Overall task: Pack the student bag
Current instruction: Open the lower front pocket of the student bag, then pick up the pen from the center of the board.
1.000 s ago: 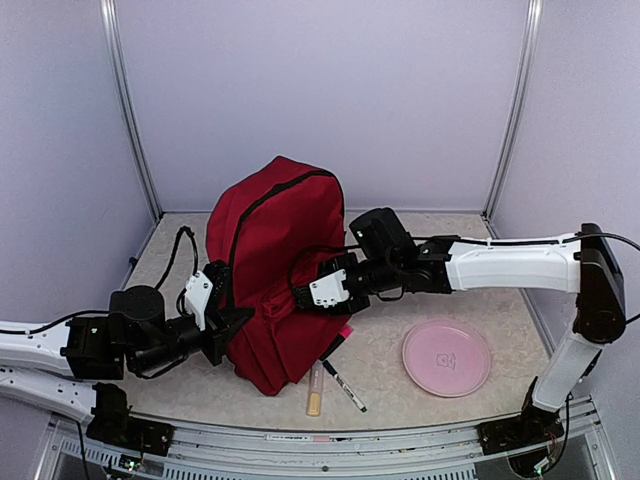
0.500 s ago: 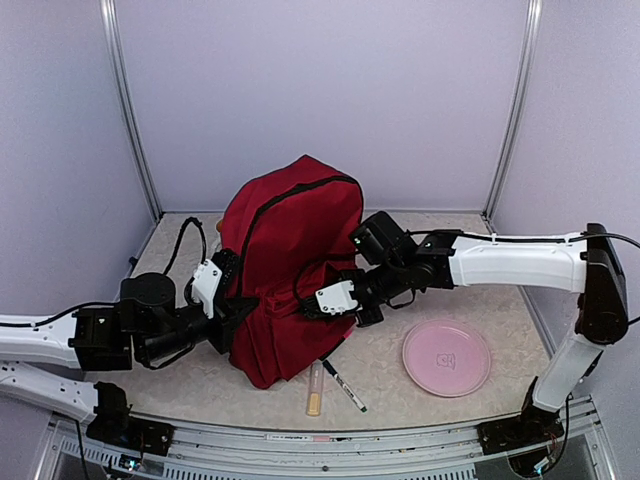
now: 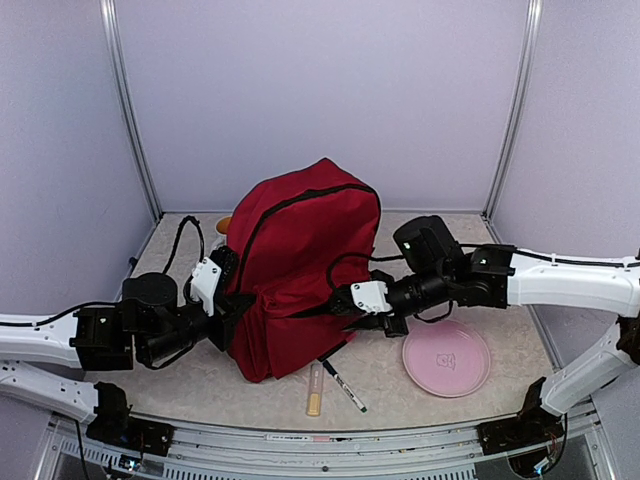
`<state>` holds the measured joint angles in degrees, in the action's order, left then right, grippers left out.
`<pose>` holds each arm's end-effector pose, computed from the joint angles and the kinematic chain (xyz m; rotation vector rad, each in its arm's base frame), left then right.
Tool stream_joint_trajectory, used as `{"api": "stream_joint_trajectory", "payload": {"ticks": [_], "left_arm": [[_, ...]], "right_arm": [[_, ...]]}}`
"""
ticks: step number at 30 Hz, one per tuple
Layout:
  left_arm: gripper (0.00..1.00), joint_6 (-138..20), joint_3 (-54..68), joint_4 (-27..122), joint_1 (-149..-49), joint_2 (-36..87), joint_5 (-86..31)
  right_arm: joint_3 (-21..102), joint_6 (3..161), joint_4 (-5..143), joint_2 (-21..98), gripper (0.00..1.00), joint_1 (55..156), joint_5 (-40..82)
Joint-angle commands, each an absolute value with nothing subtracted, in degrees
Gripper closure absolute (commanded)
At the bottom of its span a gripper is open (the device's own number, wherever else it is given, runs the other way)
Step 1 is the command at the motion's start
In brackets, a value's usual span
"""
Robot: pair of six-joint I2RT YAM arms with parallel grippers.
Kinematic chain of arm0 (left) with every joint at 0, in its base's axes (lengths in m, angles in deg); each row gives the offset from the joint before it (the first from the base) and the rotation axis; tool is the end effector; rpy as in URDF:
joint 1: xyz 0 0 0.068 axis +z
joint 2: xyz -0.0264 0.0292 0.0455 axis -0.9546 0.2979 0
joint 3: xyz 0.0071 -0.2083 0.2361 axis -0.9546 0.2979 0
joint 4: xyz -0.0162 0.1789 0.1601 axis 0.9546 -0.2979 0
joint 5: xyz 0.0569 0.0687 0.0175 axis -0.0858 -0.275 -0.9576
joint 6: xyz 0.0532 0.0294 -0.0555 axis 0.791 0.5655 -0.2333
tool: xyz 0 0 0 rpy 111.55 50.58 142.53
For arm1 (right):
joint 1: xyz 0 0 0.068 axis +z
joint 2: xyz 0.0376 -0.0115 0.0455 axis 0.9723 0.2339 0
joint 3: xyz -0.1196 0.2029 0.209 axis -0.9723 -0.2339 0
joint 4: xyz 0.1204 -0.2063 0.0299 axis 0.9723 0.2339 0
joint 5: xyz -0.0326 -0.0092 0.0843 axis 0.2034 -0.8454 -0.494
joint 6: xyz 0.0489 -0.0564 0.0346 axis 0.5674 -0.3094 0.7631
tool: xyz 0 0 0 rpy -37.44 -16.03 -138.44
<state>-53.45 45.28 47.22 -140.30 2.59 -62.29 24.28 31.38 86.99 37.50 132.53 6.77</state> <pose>0.1040 -0.1692 0.3013 0.6701 1.7432 -0.4655 0.1486 0.2686 0.3033 -1.8557 1.2955 0.5459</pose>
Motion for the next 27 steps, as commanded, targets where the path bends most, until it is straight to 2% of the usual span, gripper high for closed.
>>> {"api": "stream_joint_trajectory", "payload": {"ticks": [1, 2, 7, 12, 16, 20, 23, 26, 27], "left_arm": [[1.00, -53.4, 43.7, 51.6, -140.8, 1.6, -63.8], [1.00, -53.4, 43.8, 51.6, -140.8, 1.4, -63.9], [1.00, -53.8, 44.3, 52.0, -141.2, 0.2, -63.8], [1.00, -54.0, 44.4, 51.8, -141.4, 0.0, -63.5], [1.00, -54.6, 44.2, 51.3, -141.6, -0.1, -64.1], [1.00, -54.9, 44.3, 51.0, -141.6, -0.5, -64.4], [1.00, -54.9, 44.0, 50.8, -141.6, -0.3, -64.6], [1.00, -54.7, 43.7, 50.4, -141.6, 0.0, -64.3], [1.00, -54.7, 43.6, 50.3, -141.6, 0.1, -64.3]], "right_arm": [[24.3, 50.4, 79.6, 32.1, 0.62, 135.0, 4.7], [24.0, 56.7, 77.8, 31.2, 0.58, 135.6, 6.3], [18.1, 84.1, 75.4, 30.3, 0.58, 141.7, 26.9], [21.5, 104.5, 90.1, 42.3, 0.50, 146.3, 37.2], [27.4, 109.0, 99.6, 53.2, 0.36, 150.0, 39.9], [30.0, 109.5, 103.0, 60.3, 0.34, 150.8, 39.7], [30.4, 109.2, 103.7, 63.3, 0.40, 150.3, 40.8], [30.4, 108.6, 102.7, 65.2, 0.59, 149.8, 39.4], [30.3, 108.5, 102.5, 65.7, 0.69, 149.7, 39.1]]}}
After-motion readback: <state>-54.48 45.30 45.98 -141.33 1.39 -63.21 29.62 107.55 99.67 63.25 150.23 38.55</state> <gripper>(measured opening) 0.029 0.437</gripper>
